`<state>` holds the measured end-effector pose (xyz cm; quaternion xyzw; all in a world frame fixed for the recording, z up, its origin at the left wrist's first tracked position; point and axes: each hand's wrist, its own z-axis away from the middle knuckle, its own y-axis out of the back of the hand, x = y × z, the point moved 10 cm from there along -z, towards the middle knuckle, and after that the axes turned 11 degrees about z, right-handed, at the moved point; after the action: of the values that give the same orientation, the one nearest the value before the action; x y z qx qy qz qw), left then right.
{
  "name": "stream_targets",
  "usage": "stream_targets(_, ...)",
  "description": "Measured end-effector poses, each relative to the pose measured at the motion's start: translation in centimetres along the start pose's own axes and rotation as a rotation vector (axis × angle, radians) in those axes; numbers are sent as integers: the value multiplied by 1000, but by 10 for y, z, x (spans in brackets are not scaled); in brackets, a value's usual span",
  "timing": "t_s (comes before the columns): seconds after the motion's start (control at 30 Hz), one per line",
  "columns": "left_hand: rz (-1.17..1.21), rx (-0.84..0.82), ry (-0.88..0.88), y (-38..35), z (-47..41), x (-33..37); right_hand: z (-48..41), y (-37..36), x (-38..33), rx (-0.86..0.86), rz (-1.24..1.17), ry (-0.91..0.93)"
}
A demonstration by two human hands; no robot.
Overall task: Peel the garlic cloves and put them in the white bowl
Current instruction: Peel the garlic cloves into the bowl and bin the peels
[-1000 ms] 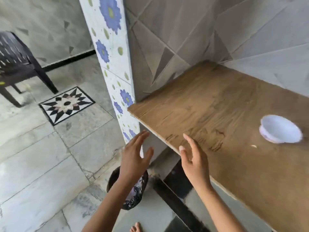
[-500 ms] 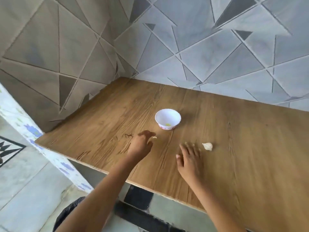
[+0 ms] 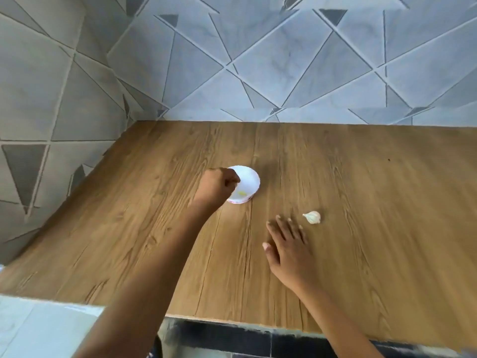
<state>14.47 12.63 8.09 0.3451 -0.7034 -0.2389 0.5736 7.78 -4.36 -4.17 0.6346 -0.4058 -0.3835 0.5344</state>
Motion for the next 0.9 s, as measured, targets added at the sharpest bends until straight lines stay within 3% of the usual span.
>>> stream_targets(0.13, -329, -455, 193, -60, -28, -10, 0, 0, 2, -8, -26, -8)
stream_targets(0.23, -443, -591, 209, -77, -25, -13, 1, 5, 2, 30, -63, -10)
stream_targets(0.33, -312, -519, 113, -66, -38, -21, -3, 11, -2, 46, -103, 7)
stream_targets(0.5, 15, -159, -157, -35, -33, 26, 19, 35, 23, 225, -445, -166)
stream_targets(0.57, 174, -278, -313, -62, -11, 67, 34, 46, 46, 307, -481, -251)
stream_targets(0.67, 74, -443, -464, -121, 13, 104, 47, 51, 85, 325, -526, -389)
stream_targets(0.9, -11, -513, -308, -186, 7, 111, 45, 30, 136, 143, -862, -585)
